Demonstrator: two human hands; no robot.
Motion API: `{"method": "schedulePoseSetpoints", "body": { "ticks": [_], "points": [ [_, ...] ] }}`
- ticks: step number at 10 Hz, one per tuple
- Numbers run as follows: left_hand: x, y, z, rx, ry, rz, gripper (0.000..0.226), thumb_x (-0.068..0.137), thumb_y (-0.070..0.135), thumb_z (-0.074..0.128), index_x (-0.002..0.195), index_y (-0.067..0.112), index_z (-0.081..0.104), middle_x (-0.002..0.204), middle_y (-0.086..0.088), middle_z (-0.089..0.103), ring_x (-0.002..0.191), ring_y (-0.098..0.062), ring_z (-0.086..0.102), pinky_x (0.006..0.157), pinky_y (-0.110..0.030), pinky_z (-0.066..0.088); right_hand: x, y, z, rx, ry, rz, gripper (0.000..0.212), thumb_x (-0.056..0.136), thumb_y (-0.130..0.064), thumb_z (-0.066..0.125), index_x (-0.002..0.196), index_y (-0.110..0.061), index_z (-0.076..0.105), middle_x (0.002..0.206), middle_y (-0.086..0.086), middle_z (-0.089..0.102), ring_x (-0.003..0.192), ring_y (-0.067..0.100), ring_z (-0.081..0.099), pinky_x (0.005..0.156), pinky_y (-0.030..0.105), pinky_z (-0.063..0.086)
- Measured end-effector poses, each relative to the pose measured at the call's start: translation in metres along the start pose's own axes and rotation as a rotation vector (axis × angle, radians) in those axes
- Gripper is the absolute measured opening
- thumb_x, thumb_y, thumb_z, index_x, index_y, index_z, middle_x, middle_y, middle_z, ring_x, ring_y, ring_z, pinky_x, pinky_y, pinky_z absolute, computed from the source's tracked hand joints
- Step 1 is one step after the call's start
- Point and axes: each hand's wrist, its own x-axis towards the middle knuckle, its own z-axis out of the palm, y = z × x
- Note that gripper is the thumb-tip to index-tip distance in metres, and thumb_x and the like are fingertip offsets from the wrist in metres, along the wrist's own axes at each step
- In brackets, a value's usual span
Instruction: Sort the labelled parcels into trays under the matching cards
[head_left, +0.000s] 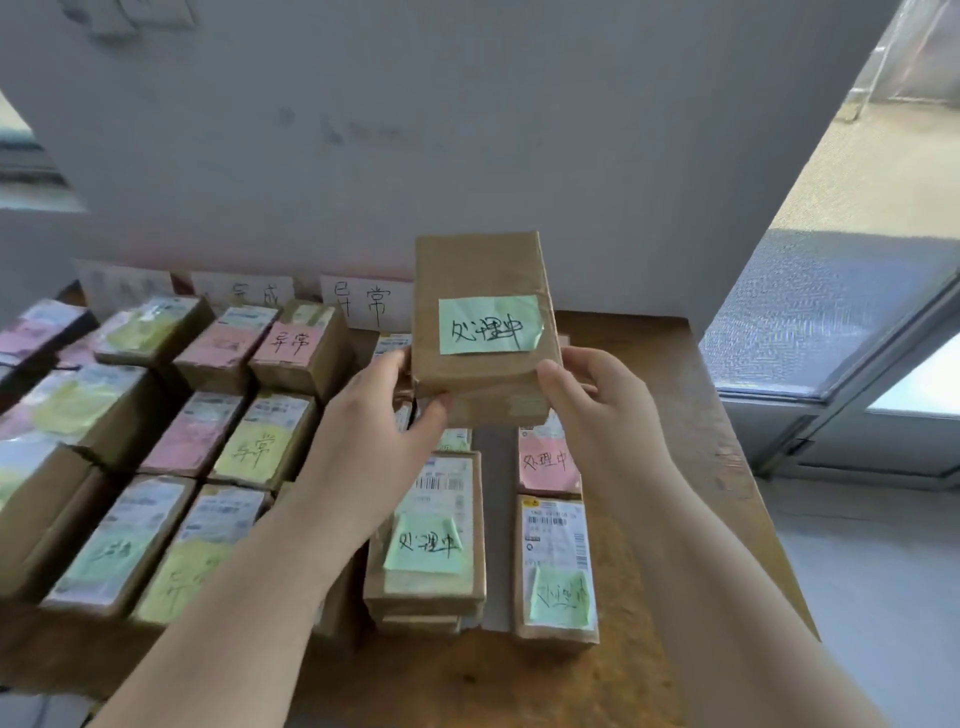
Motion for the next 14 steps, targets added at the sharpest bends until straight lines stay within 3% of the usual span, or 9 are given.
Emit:
{"method": "schedulePoseSetpoints", "body": {
  "ticks": [3,4,5,6,8,9,11,13,14],
  "points": [
    [0.06,-0.079,0.004,-0.042,-0.302,-0.071,0.029,0.098,0.031,0.047,0.126,0.036,0.042,0.099,0.036,0.036,0.089,0.018,0.043,0.063,0.003,0.033,0.052,0.032,0.075,0.104,0.011,0.264,0.027,0.092,-0.021,0.057,0.118,-0.022,0.055,0.111,-0.008,0.063,0.101,0.006,0.06,0.083,0.026,0.054],
    [0.064,-0.107,0.014,-0.061,-0.439,-0.137,0.026,0.1,0.027,0.042,0.123,0.039,0.041,0.114,0.028,0.046,0.11,0.003,0.05,0.073,-0.003,0.037,0.055,0.05,0.088,0.059,0.01,0.37,0.023,0.09,-0.02,0.059,0.113,-0.022,0.057,0.106,-0.008,0.065,0.1,0.01,0.062,0.087,0.036,0.055],
    [0.065,-0.129,0.022,-0.05,-0.534,-0.188,0.042,0.101,0.028,0.038,0.142,0.029,0.036,0.135,0.016,0.048,0.12,-0.002,0.047,0.094,-0.015,0.041,0.056,0.065,0.097,0.016,-0.012,0.438,0.02,0.087,-0.021,0.061,0.106,-0.025,0.059,0.104,-0.007,0.068,0.097,0.016,0.065,0.084,0.042,0.056],
    [0.064,-0.142,0.027,-0.058,-0.577,-0.23,0.048,0.1,0.031,0.04,0.147,0.028,0.03,0.144,0.013,0.042,0.131,-0.004,0.039,0.107,-0.025,0.035,0.057,0.073,0.099,-0.046,-0.033,0.483,0.016,0.087,-0.02,0.061,0.1,-0.027,0.058,0.1,-0.008,0.068,0.092,0.012,0.065,0.081,0.036,0.056],
    [0.062,-0.154,0.03,-0.071,-0.615,-0.265,0.054,0.098,0.032,0.043,0.149,0.031,0.023,0.149,0.014,0.034,0.136,-0.004,0.032,0.11,-0.026,0.03,0.059,0.082,0.099,-0.09,-0.095,0.539,0.016,0.086,-0.021,0.062,0.1,-0.026,0.056,0.097,-0.006,0.068,0.09,0.011,0.065,0.082,0.034,0.056],
    [0.062,-0.154,0.026,-0.135,-0.62,-0.301,0.063,0.097,0.029,0.048,0.146,0.046,0.013,0.135,0.021,0.046,0.119,-0.005,0.05,0.101,-0.026,0.041,0.06,0.089,0.101,-0.081,-0.128,0.568,0.023,0.087,-0.017,0.058,0.108,-0.025,0.056,0.101,-0.006,0.069,0.092,0.011,0.066,0.086,0.04,0.055],
    [0.062,-0.151,0.02,-0.135,-0.612,-0.293,0.068,0.096,0.03,0.051,0.145,0.05,0.008,0.119,0.031,0.036,0.095,0.013,0.042,0.091,-0.012,0.033,0.06,0.096,0.103,-0.115,-0.127,0.557,0.028,0.092,-0.028,0.056,0.12,-0.024,0.055,0.106,-0.009,0.067,0.092,0.007,0.065,0.089,0.037,0.053],
    [0.062,-0.154,0.013,0.003,-0.602,-0.207,0.06,0.097,0.031,0.048,0.147,0.04,0.018,0.145,0.021,0.033,0.131,0.001,0.033,0.1,-0.014,0.024,0.058,0.093,0.103,-0.237,-0.161,0.49,0.041,0.094,-0.044,0.049,0.13,-0.025,0.049,0.119,-0.01,0.061,0.095,0.001,0.059,0.079,0.023,0.049],
    [0.061,-0.157,0.01,0.115,-0.559,-0.11,0.051,0.099,0.031,0.042,0.148,0.033,0.026,0.151,0.015,0.031,0.137,-0.001,0.028,0.106,-0.015,0.022,0.057,0.09,0.1,-0.288,-0.113,0.464,0.043,0.095,-0.041,0.047,0.135,-0.024,0.047,0.125,-0.007,0.059,0.104,0.008,0.055,0.085,0.026,0.047]
  ]
}}
